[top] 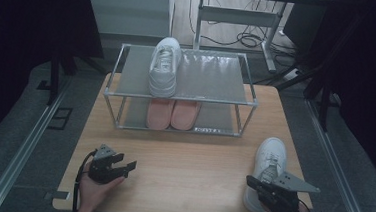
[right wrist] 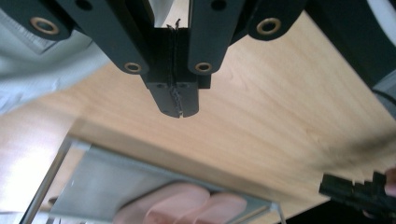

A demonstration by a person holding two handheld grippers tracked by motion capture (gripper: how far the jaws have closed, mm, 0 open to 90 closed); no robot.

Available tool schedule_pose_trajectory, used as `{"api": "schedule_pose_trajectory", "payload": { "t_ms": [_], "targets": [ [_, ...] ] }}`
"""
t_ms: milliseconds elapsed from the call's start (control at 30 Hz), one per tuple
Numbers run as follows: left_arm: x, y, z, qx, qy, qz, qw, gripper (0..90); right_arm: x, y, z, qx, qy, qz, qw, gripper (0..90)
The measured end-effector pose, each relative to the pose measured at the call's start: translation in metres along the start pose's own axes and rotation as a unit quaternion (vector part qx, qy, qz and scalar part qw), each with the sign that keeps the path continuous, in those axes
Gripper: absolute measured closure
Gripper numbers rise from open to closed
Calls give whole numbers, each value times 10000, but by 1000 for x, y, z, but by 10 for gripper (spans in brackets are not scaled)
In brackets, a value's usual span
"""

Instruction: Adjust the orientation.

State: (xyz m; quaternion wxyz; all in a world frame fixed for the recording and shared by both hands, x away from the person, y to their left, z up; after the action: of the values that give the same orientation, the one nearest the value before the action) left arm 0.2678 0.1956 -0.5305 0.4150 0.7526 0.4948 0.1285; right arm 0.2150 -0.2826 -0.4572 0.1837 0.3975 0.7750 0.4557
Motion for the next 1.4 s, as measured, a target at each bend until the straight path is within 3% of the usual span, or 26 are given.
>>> {"api": "schedule_pose_trajectory", "payload": {
  "t_ms": [367, 633, 867, 1400],
  "targets": [
    [1, -1, 1, 23, 9, -15, 10000, 388, 7, -27, 1, 285, -123, 50, 9995, 897],
    [1, -1, 1, 22, 10, -20, 10000, 388, 4, -28, -1, 338, -126, 33, 9993, 900],
    [2, -1, 2, 38, 8, -16, 10000, 388, -15, -33, -10, 364, -372, 207, 9984, 900],
    [1, -2, 5, 89, 8, -21, 10000, 387, -45, -49, -46, 292, -486, 464, 9973, 900]
  ]
}}
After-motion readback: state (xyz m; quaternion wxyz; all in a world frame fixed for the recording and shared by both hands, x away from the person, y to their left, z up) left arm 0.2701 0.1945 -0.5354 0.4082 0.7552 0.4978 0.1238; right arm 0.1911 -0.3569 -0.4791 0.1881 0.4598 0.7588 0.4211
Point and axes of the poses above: each handheld gripper's, and its own axes: z roughly forward along the jaws, y roughly out of its top, x roughly to its left, the point moved 2 cm from there along z, roughly forward along the jaws, and after that the axes turned 1 degree about -y, right-handed, at the moved point
